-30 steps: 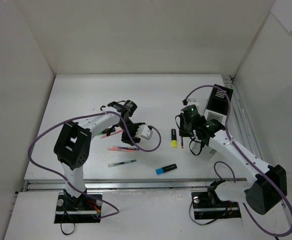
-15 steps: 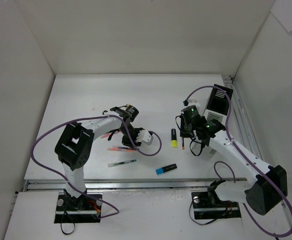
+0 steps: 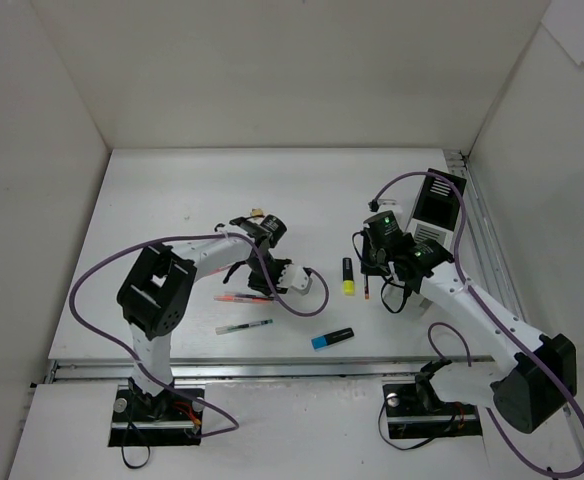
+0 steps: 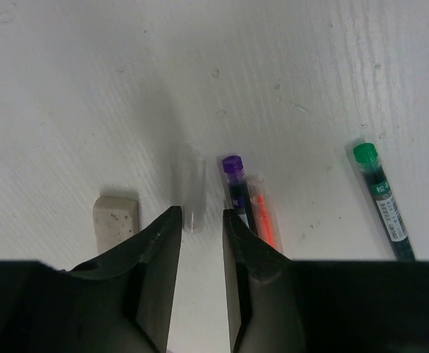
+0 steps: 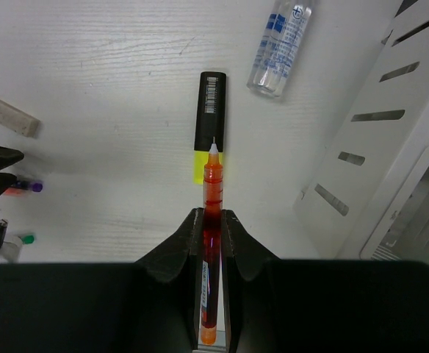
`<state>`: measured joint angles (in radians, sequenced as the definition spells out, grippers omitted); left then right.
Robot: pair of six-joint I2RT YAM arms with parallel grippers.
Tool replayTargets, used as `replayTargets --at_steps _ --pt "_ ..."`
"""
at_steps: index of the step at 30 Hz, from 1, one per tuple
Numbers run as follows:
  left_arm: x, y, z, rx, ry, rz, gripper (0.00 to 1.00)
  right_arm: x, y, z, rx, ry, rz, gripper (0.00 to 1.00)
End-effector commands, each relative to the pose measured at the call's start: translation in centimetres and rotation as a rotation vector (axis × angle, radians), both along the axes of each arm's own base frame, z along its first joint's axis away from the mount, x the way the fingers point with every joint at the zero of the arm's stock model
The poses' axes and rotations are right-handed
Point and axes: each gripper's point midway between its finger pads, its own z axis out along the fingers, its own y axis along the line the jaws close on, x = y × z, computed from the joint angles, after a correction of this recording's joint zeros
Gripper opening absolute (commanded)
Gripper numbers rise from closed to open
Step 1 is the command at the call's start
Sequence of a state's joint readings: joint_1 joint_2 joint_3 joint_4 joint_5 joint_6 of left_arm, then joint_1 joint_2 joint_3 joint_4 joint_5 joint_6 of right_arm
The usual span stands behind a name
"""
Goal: Sort the stationery into containers
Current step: Pick up the pen cap from the center of the board.
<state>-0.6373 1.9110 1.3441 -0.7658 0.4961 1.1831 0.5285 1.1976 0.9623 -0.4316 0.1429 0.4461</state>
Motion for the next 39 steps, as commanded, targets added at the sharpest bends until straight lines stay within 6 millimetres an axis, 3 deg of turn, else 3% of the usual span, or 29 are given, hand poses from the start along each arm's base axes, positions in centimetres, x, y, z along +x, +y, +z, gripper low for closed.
replayTargets --at_steps 1,14,25,39 --pt "0.4 -0.2 0.2 0.013 -0.026 0.016 0.24 0.6 -0.4 1.7 0.015 -0.055 -0.041 0.0" --pt "1.3 -0.3 -0.3 0.033 -0.045 0.044 0.24 0.9 -0.4 1.9 0.017 -0.051 -0.059 0.01" --pt "-0.5 -0.6 -0.7 0.06 -0.025 -0.028 0.31 1.0 -0.5 1.7 0.006 -0.045 -0.058 0.01" --pt "-0.6 -1.2 -0.7 0.059 -0.033 -0.025 0.37 0.4 -0.8 2.4 0.012 -0.064 -0.05 0.02"
